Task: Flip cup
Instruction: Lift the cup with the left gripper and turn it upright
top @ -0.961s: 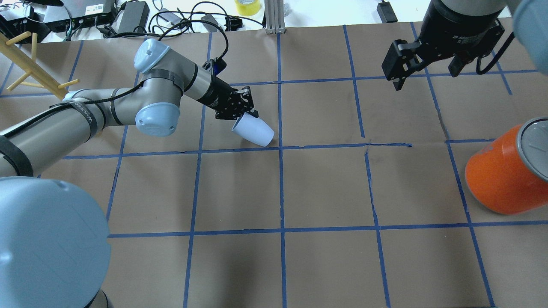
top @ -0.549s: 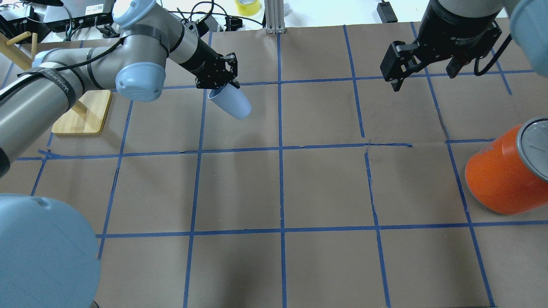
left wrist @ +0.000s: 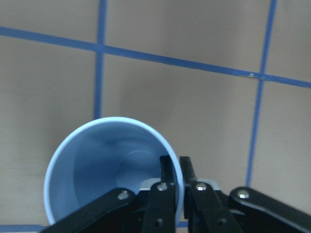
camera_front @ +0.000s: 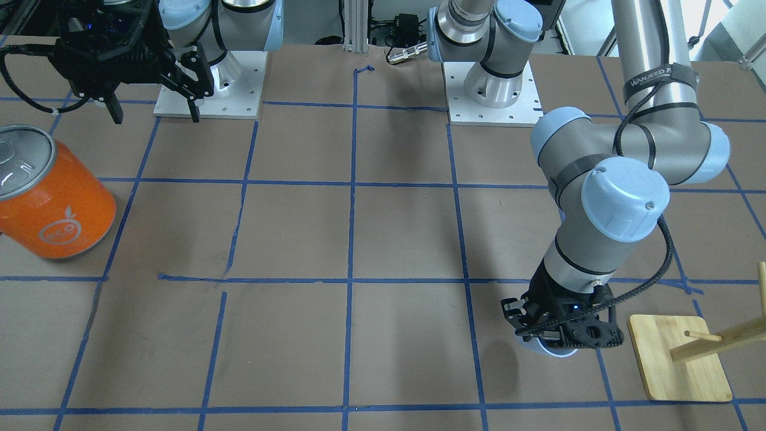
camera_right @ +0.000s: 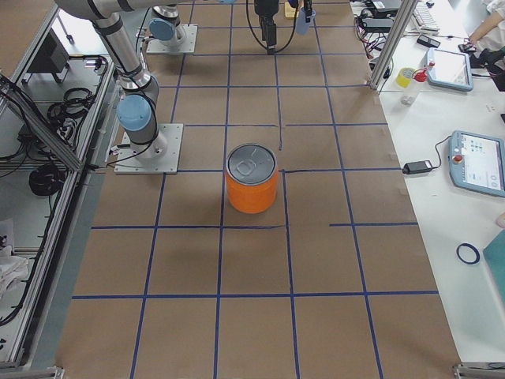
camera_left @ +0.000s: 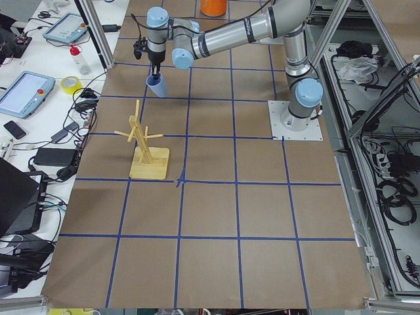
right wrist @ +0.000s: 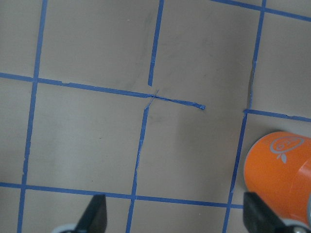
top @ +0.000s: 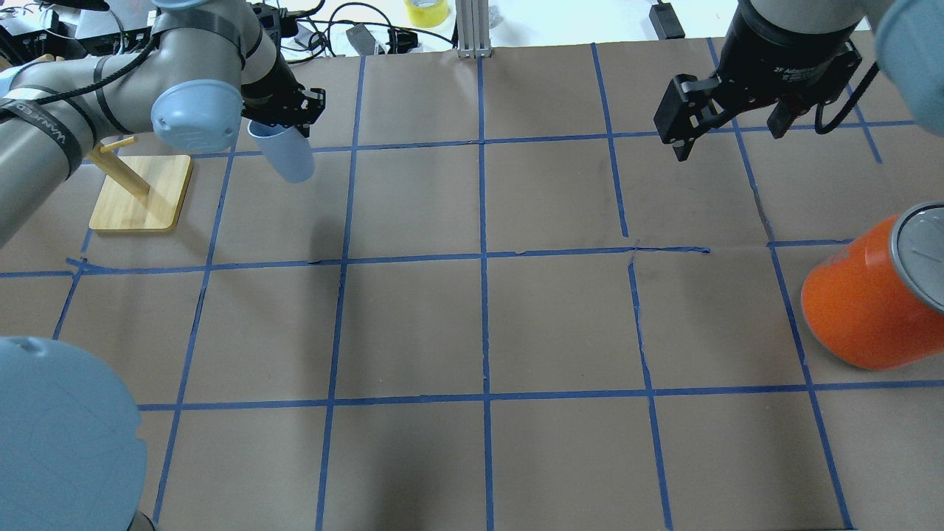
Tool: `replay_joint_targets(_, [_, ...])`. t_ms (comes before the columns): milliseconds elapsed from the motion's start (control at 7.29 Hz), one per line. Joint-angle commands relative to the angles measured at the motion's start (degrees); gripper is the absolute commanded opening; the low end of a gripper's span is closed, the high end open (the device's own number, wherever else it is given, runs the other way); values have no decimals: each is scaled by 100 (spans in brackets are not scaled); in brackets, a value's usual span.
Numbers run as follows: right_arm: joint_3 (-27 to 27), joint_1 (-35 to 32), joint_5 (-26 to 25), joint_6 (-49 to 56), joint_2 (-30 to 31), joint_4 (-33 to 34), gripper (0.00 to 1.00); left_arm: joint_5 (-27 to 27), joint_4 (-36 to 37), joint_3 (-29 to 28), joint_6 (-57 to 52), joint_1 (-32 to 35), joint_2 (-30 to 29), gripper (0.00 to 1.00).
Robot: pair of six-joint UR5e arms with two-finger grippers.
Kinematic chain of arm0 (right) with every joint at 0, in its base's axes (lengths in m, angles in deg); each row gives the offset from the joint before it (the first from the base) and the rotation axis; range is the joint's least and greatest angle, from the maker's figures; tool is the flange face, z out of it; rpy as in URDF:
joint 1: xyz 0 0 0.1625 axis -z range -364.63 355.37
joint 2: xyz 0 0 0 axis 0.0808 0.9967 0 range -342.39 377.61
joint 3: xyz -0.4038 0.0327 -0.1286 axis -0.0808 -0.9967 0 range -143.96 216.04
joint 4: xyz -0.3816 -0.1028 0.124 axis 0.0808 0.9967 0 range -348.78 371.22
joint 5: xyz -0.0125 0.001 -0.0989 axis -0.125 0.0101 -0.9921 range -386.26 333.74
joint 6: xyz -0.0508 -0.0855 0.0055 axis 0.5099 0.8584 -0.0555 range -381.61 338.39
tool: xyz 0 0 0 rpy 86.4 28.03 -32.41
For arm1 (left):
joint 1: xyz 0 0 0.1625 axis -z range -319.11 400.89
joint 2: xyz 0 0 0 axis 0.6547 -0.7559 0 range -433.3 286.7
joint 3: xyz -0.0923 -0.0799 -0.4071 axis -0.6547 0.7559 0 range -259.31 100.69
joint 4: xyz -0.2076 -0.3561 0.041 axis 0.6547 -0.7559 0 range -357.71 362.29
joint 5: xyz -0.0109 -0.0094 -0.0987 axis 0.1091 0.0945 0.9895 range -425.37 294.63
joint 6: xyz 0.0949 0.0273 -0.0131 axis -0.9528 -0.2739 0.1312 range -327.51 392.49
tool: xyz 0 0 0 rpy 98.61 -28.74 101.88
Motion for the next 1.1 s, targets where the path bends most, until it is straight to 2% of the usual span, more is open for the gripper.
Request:
replay_joint_targets(0, [3, 0, 2, 0, -8, -4, 100, -95, 1006, 544, -251, -391, -57, 0])
replay_joint_targets(137, [3, 0, 2, 0, -8, 5, 100, -129, 1263, 756, -216, -383, -23, 0])
replay_joint_targets(549, [3, 0, 2, 0, -8, 14, 100, -130, 1257, 1021, 11, -374, -92, 0])
replay_joint_targets(961, [3, -9, 2, 9, -8, -3, 100, -86, 1248, 1031, 162, -357, -154, 0])
